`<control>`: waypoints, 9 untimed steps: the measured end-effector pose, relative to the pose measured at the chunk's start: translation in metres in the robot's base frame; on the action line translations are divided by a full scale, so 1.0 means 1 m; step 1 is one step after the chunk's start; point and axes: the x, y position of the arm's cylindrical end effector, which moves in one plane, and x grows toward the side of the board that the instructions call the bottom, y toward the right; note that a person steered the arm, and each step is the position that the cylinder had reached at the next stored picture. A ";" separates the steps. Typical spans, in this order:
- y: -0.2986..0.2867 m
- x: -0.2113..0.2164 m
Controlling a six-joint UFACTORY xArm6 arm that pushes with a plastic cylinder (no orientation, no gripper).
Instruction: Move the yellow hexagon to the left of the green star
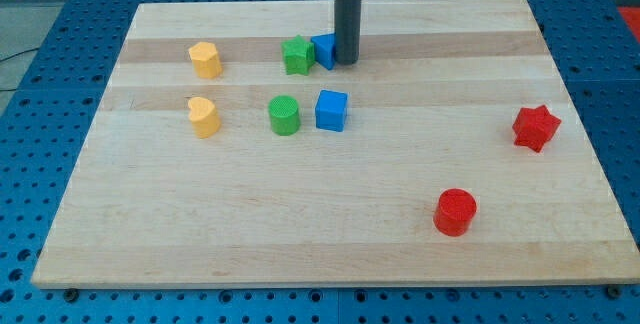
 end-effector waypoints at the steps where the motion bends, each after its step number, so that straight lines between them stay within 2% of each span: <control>1: 0.001 0.028; 2: -0.029 0.049; 5: -0.198 0.044; 7: -0.204 0.014; 8: -0.200 0.022; 9: -0.258 0.014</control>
